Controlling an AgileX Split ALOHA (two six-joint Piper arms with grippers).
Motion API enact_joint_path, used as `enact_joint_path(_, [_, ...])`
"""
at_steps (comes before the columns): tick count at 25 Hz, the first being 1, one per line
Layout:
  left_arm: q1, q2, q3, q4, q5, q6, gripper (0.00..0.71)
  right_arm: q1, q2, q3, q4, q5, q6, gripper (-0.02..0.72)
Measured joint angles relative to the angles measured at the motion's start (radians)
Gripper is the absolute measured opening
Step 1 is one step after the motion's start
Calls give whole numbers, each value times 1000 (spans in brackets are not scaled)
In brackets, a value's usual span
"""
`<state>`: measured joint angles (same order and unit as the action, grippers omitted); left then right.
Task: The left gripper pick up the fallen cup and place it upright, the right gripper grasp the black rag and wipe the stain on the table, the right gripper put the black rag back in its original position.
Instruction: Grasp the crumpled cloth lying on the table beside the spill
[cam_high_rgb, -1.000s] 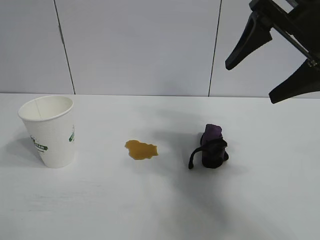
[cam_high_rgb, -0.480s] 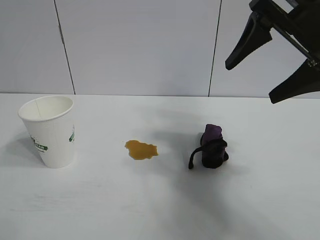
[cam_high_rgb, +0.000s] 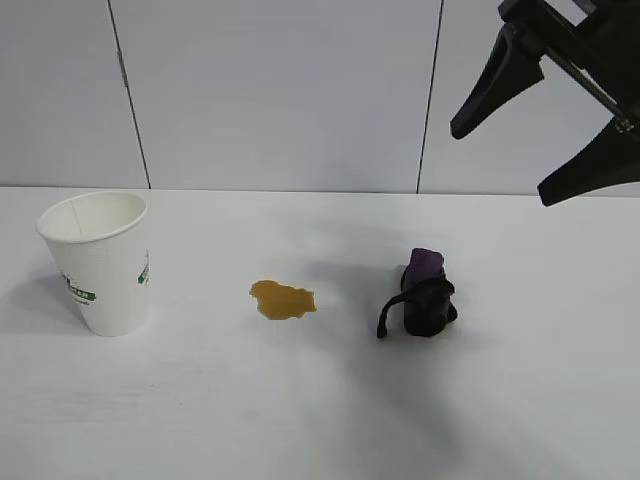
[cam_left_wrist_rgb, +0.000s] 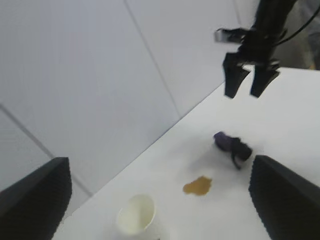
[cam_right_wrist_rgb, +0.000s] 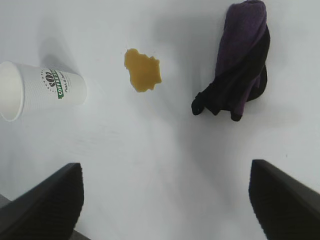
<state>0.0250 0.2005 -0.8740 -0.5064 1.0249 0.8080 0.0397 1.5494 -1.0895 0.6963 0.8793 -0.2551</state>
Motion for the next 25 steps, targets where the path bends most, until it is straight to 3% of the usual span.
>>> enact_joint_path(7, [0,-47,-1,449,45,-560,694,0,0,0,0,-4,0,622])
enact_joint_path(13, [0,-47,-1,746,241,-855,694,0,0,0,0,-4,0,622])
enact_joint_path(18, [0,-50,48,715,254,-929,694,0,0,0,0,-6,0,622])
enact_joint_path(25, [0,-50,320,619,226,-932,694,0,0,0,0,-8,0,622])
